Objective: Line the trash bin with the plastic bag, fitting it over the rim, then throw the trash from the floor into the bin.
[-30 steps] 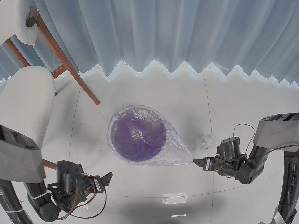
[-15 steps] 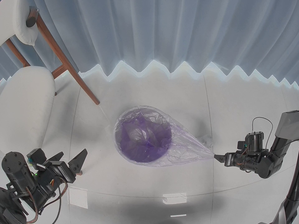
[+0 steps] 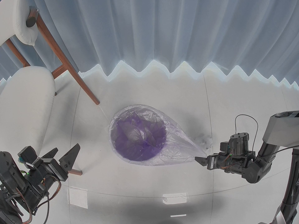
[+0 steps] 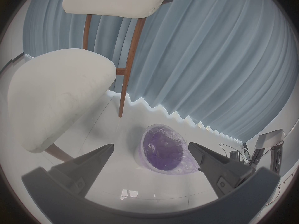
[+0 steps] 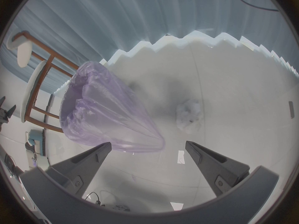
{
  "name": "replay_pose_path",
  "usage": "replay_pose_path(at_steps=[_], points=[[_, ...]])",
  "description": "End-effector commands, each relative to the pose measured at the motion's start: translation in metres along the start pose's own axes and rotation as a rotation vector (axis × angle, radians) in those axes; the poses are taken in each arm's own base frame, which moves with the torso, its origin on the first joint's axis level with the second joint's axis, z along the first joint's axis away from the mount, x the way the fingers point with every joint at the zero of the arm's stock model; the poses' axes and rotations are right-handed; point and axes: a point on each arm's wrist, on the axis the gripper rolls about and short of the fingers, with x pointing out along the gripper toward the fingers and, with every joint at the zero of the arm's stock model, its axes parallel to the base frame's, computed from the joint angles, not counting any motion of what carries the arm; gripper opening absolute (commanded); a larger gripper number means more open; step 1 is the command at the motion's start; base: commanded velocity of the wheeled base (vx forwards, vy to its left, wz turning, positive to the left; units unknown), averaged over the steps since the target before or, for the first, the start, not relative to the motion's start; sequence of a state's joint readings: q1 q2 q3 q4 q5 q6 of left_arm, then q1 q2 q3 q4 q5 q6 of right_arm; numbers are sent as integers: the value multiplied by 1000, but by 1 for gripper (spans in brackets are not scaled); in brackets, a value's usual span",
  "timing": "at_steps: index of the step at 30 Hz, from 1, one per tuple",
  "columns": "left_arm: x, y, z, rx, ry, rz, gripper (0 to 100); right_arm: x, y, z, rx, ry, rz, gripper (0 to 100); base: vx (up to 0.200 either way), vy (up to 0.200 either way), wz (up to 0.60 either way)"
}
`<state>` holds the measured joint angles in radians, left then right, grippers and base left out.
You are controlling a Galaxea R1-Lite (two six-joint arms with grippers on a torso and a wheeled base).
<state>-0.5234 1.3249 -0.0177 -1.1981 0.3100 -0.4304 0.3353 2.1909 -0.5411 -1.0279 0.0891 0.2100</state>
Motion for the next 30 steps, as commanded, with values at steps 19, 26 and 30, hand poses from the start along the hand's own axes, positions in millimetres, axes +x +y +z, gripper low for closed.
replay_pose_path(at_steps=[19,26,30], points=[[-3,2,-3,4,11,10,100,125,48,1,-64,-93,103,100,0,0,0],[-3,2,-4,6,15,5,100,92,49,26,-57,-148,110,100,0,0,0],[-3,2,-3,3,13,6,100,34,37,40,17,-137,160,100,0,0,0]])
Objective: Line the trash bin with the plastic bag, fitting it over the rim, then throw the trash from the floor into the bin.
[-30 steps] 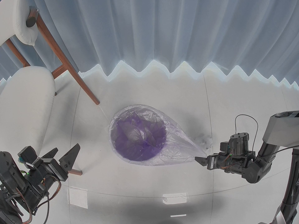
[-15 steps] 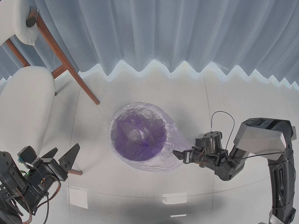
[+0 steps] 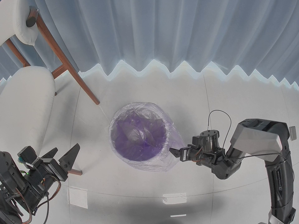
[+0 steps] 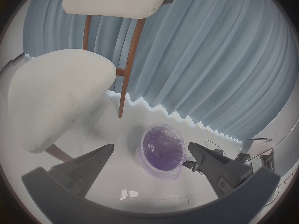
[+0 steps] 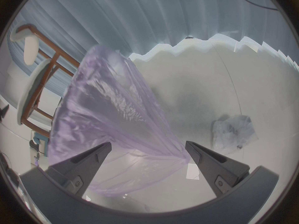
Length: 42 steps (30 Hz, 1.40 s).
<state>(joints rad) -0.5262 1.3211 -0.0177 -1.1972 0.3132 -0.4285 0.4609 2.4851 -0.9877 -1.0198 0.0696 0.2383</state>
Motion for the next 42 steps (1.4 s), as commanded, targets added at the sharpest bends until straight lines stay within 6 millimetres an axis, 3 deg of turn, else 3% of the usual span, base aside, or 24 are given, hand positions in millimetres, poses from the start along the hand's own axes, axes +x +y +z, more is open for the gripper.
replay_pose_path(at_steps=[1,4,8,11,21,28,34,41,42], points=[[-2,3,-3,1,14,11,100,-80,-11,33,79,-18,32,100,0,0,0],[-2,3,-3,-4,11,13,100,-107,-46,24,98,16,-68,100,0,0,0],[-2,3,-4,-12,15,12,100,-113,-87,19,86,27,-175,100,0,0,0],[-2,2,-4,-17,18,10,100,-92,-107,21,81,12,-207,100,0,0,0],[-7,4,-7,-36,54,37,100,-27,-145,18,109,85,-291,100,0,0,0],[-10,5,-6,-38,48,42,100,0,-163,19,133,148,-317,100,0,0,0],[-10,6,-6,-66,48,48,100,17,-180,36,177,264,-340,100,0,0,0],[-14,8,-6,-84,58,61,100,42,-199,43,137,278,-342,100,0,0,0],[-14,8,-6,-85,58,63,100,44,-200,44,136,288,-342,0,0,0,0]])
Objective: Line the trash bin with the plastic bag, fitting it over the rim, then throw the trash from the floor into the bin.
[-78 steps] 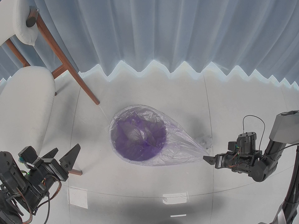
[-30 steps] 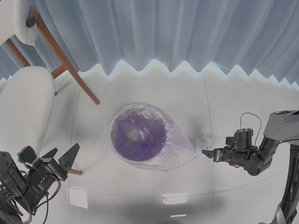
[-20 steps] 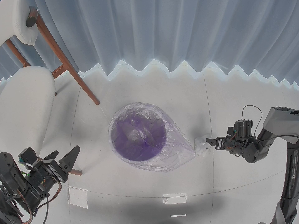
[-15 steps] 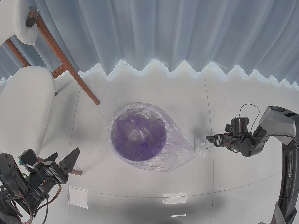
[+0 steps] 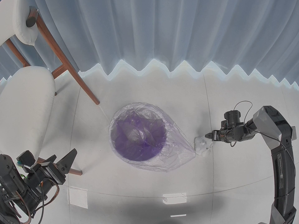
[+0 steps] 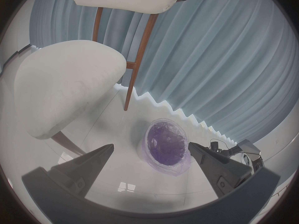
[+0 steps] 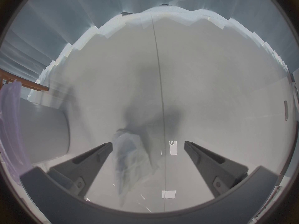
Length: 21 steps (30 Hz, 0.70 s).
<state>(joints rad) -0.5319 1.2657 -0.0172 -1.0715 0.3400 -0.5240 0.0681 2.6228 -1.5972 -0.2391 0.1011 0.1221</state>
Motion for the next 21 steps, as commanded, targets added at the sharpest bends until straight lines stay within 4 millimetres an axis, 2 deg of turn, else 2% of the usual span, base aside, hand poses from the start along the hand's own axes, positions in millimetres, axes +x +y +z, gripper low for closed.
replay_pose_path(at_steps=[1,9,13,15,18,19,20,21], points=[[-6,4,-2,-14,6,14,100,37,-12,-6,-16,64,-15,0,0,0,0],[-6,6,-3,-8,18,34,100,42,-7,-14,-21,114,-12,0,0,0,0],[-6,6,-3,-8,14,41,100,33,-4,-7,-18,99,-10,0,0,0,0],[-6,6,-3,-8,3,54,100,14,-4,11,-14,62,-13,0,0,0,0],[-8,6,-1,-14,-19,58,100,-34,-5,39,-3,-2,-23,0,0,0,0],[-9,6,0,-15,-22,57,100,-40,-5,42,-3,-7,-22,0,0,0,0],[-12,6,2,-21,-39,50,100,-81,1,54,-4,-42,-19,0,0,0,0],[-14,7,4,-25,-50,45,100,-109,5,60,-3,-65,-16,0,0,0,0]])
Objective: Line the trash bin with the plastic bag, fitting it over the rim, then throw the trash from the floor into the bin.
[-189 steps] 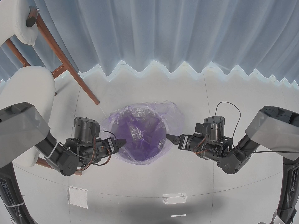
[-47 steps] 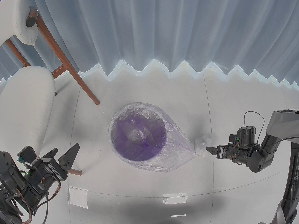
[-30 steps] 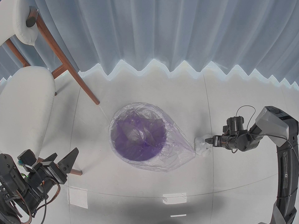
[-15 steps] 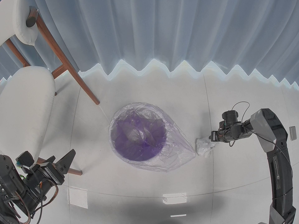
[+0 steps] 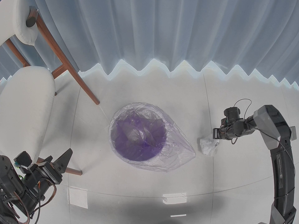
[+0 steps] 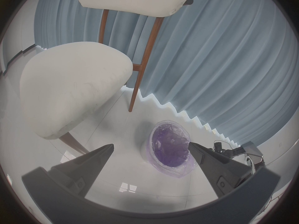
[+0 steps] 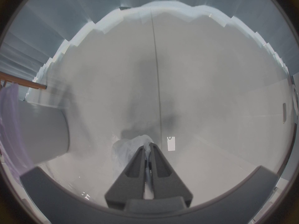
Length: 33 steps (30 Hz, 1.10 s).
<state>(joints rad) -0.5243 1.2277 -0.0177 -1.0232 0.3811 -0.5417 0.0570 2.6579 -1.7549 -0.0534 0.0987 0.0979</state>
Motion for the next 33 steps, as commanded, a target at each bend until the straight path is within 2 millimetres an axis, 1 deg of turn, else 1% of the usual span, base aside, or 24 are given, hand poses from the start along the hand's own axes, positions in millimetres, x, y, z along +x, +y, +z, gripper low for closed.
replay_pose_path(at_steps=[1,2,3,4,5,7,8,9,10,11,12,13,15,16,17,20,23,25,27,29,30,31,33], points=[[-10,4,4,-15,-43,-2,100,-139,10,39,7,-143,2,0,0,0,0],[-11,5,6,-21,-60,6,100,-170,15,36,0,-164,9,0,0,0,0],[-12,6,7,-24,-69,11,100,-189,18,34,-5,-183,15,0,0,0,0],[-12,6,7,-24,-69,11,100,-189,18,34,-5,-183,15,0,0,0,0],[-16,8,9,-32,-88,17,100,-239,32,25,-31,-253,49,0,0,0,0],[-23,11,11,-19,-98,19,100,-274,51,10,-69,-316,103,0,0,0,0],[-26,12,12,-12,-107,21,100,-285,57,4,-81,-340,119,0,0,0,0],[-30,14,15,5,-130,27,100,-301,64,-7,-99,-384,141,0,0,0,0],[-31,15,16,19,-144,36,100,-310,69,-16,-115,-409,157,0,0,0,0],[-31,15,16,19,-144,36,100,-310,69,-16,-115,-409,157,0,0,0,0],[-34,19,20,36,-186,73,100,-325,78,-38,-142,-453,178,0,0,0,0],[-37,23,23,44,-215,100,100,-332,83,-53,-156,-478,191,0,0,0,0],[-44,27,27,65,-264,134,100,-340,89,-69,-180,-512,229,0,0,0,0],[-44,27,27,65,-264,134,100,-340,89,-69,-180,-512,229,0,0,0,0],[-51,31,30,103,-306,173,100,-347,94,-79,-198,-550,269,0,0,0,0],[-64,36,33,132,-368,225,100,-349,97,-87,-217,-551,319,0,0,0,0],[-82,41,28,145,-402,246,100,-345,99,-88,-247,-531,392,0,0,0,0],[-99,48,16,208,-384,257,100,-332,104,-84,-270,-522,440,0,0,0,0],[-110,53,5,270,-368,266,100,-323,110,-80,-292,-539,462,0,0,0,0],[-128,66,-18,337,-347,278,100,-304,126,-73,-327,-581,504,0,0,0,0],[-133,71,-29,363,-324,282,100,-294,134,-69,-337,-604,520,0,0,0,0],[-135,74,-33,370,-311,294,100,-289,140,-65,-342,-623,535,0,0,0,0],[-132,75,-34,373,-271,324,100,-279,155,-58,-349,-656,567,0,0,0,0]])
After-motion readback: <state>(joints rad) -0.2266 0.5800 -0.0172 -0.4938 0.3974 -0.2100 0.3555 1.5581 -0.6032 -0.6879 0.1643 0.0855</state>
